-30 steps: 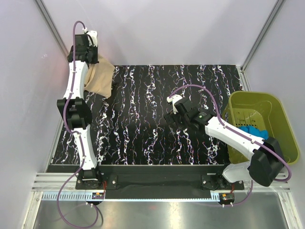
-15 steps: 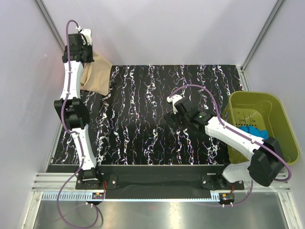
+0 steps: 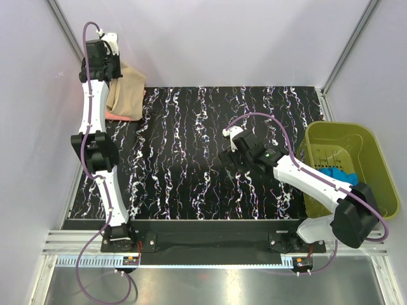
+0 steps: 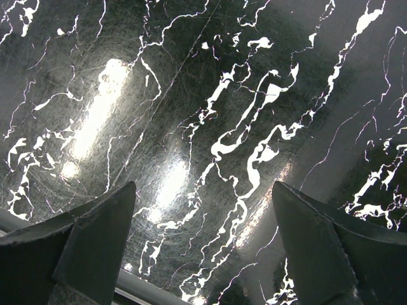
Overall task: Fold and stack the t-shirts
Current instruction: Neatly place the folded tshirt to the corner
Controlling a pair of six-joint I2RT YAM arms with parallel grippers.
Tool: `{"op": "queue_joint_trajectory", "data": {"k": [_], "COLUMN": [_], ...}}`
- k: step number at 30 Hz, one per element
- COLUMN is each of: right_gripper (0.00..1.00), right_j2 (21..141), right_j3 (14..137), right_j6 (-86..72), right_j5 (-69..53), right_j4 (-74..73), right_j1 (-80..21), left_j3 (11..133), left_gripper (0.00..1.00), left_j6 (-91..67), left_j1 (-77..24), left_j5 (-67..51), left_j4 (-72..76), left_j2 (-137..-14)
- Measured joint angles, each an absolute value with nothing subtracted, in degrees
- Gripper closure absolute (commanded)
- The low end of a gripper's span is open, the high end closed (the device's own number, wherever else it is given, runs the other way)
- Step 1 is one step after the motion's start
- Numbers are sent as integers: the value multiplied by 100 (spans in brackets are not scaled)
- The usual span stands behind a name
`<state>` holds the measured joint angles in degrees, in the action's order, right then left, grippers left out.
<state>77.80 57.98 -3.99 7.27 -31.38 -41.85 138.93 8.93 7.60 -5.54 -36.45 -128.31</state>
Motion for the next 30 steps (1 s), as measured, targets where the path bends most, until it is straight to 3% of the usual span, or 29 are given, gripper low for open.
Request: {"op": "queue_joint_trajectory", "data": {"k": [30], "right_gripper": [4], "right_j2": [8241], "right_j3": [5911], "right_j6": [-397], "right_j5": [672], "right_j4": [-3291], "right_j1": [-4182], "left_j3": [14066], "left_gripper": [100], "left_j6": [856], "left_j1": [1109], "left_j5": [-904], "left_j4": [-2928], "left_j2": [-13572]}}
